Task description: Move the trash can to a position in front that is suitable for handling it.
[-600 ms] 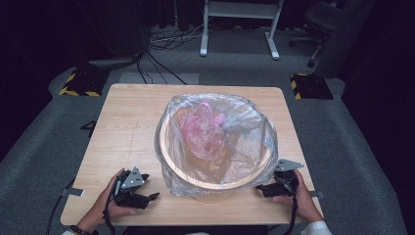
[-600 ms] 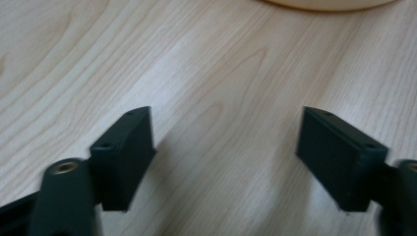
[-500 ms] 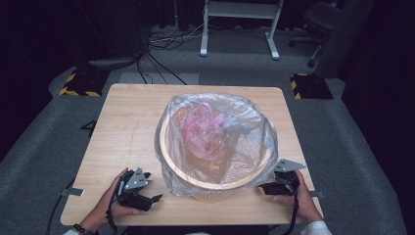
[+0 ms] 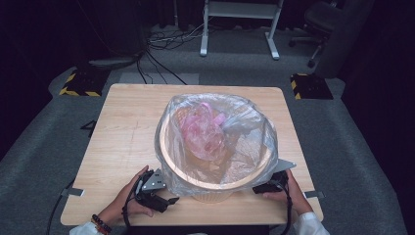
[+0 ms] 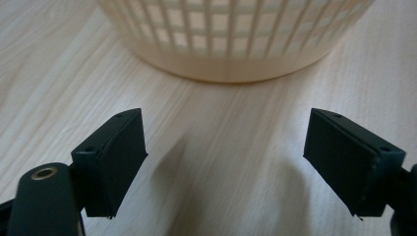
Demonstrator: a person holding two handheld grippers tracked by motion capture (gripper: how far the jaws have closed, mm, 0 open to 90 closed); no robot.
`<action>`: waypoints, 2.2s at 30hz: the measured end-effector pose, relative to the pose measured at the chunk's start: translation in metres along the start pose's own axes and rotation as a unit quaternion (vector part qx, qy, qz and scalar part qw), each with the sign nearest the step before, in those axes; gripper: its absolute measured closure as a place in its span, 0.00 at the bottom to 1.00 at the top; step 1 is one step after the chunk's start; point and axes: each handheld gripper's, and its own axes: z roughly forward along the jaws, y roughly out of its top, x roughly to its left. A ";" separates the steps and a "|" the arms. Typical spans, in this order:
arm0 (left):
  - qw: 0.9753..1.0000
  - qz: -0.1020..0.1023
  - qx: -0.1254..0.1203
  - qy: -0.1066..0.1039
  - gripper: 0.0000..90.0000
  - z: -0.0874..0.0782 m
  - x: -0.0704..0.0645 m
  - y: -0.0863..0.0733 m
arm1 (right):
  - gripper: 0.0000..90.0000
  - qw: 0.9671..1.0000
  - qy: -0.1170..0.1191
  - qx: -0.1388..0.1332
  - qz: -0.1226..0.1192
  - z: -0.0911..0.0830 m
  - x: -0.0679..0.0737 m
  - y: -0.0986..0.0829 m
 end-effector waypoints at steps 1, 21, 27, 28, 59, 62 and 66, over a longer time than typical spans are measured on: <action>1.000 0.002 0.000 0.003 0.18 0.002 -0.002 0.001 | 0.25 1.000 0.002 0.000 -0.010 0.002 0.001 0.001; 0.998 0.002 -0.022 0.054 0.14 0.015 0.019 0.012 | 0.27 0.996 0.060 -0.008 -0.067 0.028 0.027 0.021; 0.997 -0.012 -0.025 0.067 0.17 0.015 0.037 0.013 | 0.22 0.996 0.059 0.001 -0.068 0.040 0.034 0.026; 0.996 -0.011 -0.025 0.080 0.17 0.014 0.039 0.013 | 0.22 0.996 0.058 0.001 -0.067 0.041 0.035 0.027; 0.996 -0.071 0.022 0.044 0.17 -0.027 0.038 -0.036 | 0.16 0.994 -0.029 0.078 0.074 0.004 -0.004 -0.023; 0.997 -0.064 0.021 0.044 0.17 -0.028 0.038 -0.037 | 0.16 0.993 -0.030 0.080 0.081 0.004 -0.005 -0.023; 0.997 -0.061 0.021 0.040 0.17 -0.028 0.039 -0.037 | 0.16 0.993 -0.032 0.080 0.084 0.006 -0.005 -0.022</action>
